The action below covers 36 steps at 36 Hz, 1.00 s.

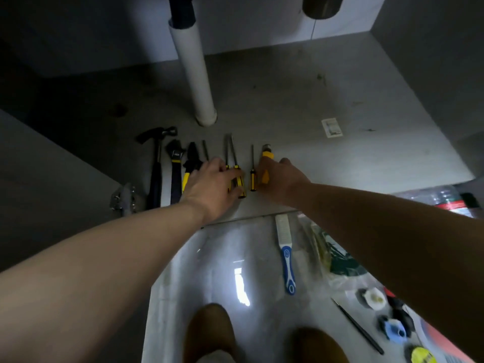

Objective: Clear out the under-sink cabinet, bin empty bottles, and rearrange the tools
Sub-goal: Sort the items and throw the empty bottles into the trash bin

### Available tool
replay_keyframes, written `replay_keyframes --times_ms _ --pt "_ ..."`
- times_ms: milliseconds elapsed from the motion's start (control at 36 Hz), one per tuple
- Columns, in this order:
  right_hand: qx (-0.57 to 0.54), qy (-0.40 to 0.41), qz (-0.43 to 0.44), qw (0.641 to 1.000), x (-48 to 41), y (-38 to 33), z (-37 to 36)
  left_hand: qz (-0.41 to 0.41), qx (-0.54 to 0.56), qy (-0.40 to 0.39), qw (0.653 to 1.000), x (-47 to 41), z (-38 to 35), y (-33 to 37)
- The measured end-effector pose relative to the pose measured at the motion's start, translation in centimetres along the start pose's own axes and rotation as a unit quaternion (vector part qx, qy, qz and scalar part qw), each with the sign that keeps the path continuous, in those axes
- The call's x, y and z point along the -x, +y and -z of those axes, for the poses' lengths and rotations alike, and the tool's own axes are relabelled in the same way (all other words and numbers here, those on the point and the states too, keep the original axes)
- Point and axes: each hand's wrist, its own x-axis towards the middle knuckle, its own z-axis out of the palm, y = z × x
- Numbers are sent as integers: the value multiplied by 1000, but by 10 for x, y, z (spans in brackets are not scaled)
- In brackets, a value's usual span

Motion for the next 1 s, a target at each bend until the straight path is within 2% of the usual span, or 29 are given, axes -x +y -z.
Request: replay_keyframes --times_ms 139,306,472,667,806,917,1000 --pt "-16 20 -34 999 15 17 -13 33 3 16 999 -5 -7 9" --pt "-147 37 9 988 59 36 -20 84 -1 23 996 -11 -13 22" --pt "-179 -30 6 983 108 55 -45 101 120 15 988 -16 -15 24" --pt "-151 -92 -32 984 118 57 -91 127 241 71 959 -15 -13 22" --pt "-123 -157 -67 978 105 46 -113 161 290 124 935 2 -9 22" --pt "-114 -154 -77 979 100 35 -132 131 345 105 923 39 -14 25" --pt "-113 -150 -68 980 98 28 -142 102 366 40 924 74 -24 27"
